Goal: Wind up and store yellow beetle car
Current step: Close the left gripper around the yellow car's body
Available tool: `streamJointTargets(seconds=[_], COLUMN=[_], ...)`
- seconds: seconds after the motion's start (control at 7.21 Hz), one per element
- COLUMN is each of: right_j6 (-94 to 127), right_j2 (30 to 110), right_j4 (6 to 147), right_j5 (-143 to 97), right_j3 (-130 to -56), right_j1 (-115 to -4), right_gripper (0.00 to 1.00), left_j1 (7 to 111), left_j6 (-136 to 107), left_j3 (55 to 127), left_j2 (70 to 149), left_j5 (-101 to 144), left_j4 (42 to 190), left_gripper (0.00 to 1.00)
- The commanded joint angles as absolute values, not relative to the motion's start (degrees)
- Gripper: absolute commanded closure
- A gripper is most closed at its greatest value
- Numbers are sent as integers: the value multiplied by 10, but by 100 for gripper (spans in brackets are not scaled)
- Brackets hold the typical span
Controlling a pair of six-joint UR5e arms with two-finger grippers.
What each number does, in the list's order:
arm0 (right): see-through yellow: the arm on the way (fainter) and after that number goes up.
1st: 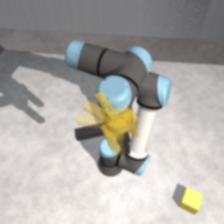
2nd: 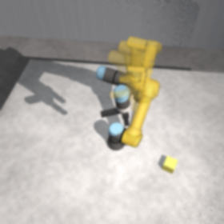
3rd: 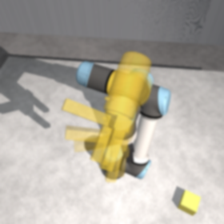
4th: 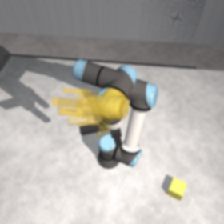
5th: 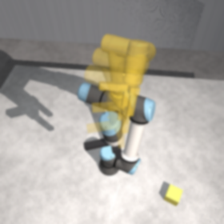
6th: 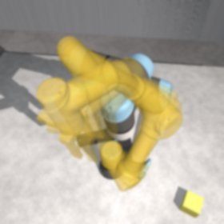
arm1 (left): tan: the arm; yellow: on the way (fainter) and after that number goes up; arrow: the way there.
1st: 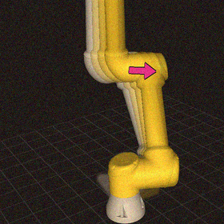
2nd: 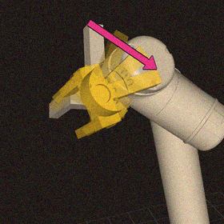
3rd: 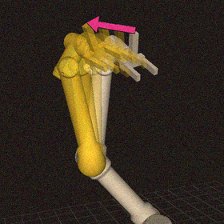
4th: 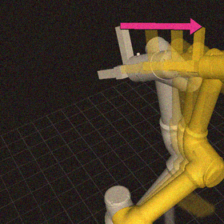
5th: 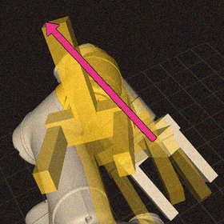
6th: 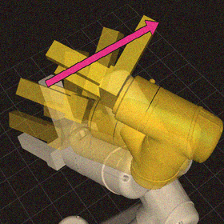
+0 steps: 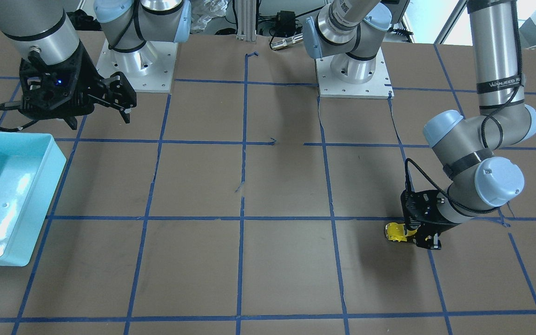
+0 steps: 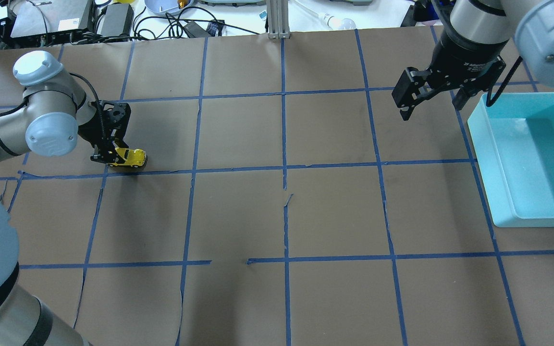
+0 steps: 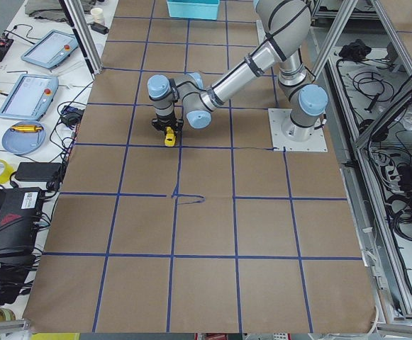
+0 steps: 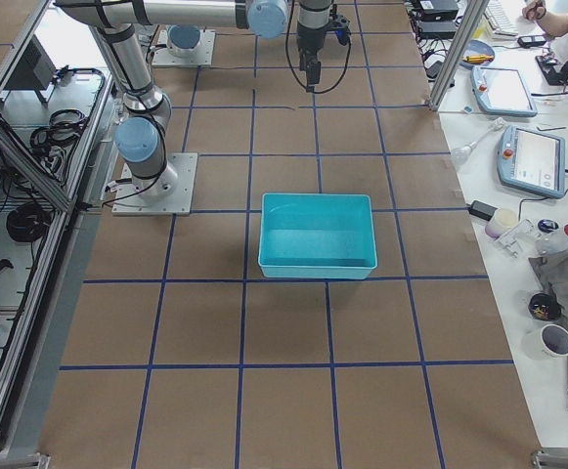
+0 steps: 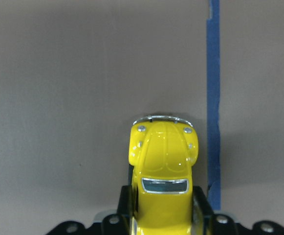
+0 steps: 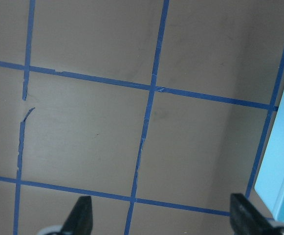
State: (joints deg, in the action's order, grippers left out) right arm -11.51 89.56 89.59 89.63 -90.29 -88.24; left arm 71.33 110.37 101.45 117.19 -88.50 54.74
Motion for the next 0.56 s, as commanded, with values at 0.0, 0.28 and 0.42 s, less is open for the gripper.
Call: streamJointTargets(seconds=[0.0, 0.28, 0.42], right_j6=[-114, -112, -112], right_j2=[896, 896, 896], right_j4=[896, 896, 892], right_j5=[896, 896, 896], right_j3=[-903, -903, -904], right_j1=[-881, -881, -881], right_gripper=[0, 0, 0], left_j1=[711, 708, 708], left_j6=[1107, 1108, 1110], left_j3=[1014, 1013, 1013], left_j2=[1173, 1173, 1173], left_j5=[-885, -885, -885], left_j4=[545, 545, 545], left_gripper=[91, 91, 91])
